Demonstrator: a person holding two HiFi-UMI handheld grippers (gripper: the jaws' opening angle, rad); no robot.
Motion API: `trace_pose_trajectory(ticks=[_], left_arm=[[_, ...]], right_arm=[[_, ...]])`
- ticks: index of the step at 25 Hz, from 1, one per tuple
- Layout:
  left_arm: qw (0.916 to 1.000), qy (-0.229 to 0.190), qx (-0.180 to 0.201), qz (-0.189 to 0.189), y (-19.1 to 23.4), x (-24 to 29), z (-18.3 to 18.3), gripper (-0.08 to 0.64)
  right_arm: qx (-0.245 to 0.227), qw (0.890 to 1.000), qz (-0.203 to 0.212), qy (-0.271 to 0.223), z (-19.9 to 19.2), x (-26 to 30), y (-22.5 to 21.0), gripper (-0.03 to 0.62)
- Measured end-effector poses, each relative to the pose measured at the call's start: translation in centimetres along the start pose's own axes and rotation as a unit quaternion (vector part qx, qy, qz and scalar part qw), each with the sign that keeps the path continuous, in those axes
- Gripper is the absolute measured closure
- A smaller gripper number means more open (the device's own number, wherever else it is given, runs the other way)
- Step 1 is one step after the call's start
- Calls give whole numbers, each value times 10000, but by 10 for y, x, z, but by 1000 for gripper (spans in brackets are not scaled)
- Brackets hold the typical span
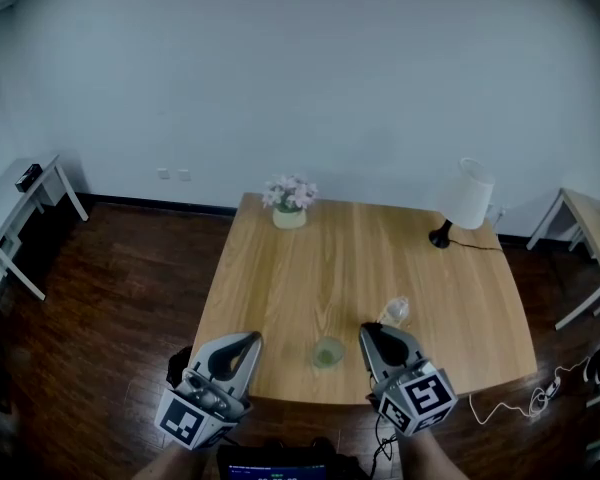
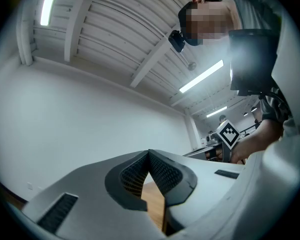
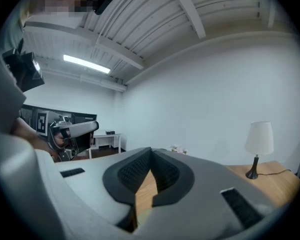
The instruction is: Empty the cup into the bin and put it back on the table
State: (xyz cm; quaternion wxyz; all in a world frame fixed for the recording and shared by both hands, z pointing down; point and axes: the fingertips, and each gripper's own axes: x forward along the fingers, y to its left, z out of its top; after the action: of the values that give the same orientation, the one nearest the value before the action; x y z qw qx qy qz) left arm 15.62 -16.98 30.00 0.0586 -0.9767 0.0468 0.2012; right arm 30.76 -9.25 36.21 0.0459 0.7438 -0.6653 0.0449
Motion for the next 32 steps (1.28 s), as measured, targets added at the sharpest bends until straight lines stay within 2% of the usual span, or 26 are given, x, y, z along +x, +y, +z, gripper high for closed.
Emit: trace_pose_trajectory(ticks=[11,16,21,28,32], left_arm=[[9998,63,79,158,-4,15,-7,569],[9995,164,78,265,0,20,-15,569],[9969,716,-101,306,1,19,-50,569],[9922,1041,-243,638,15,19,-87,569],[9894,1251,56,741,24,18,-111,569]], right_arm=[[-5,9997,234,106,-4,10,-8,592],[27,9997,213,125,-7,20,-15,592],[64,9989,326,327,-22,41,-17,592],[230,9981,410,402,-44,73,-22,592],[289,9973,546,406,-51,88,-20,592]])
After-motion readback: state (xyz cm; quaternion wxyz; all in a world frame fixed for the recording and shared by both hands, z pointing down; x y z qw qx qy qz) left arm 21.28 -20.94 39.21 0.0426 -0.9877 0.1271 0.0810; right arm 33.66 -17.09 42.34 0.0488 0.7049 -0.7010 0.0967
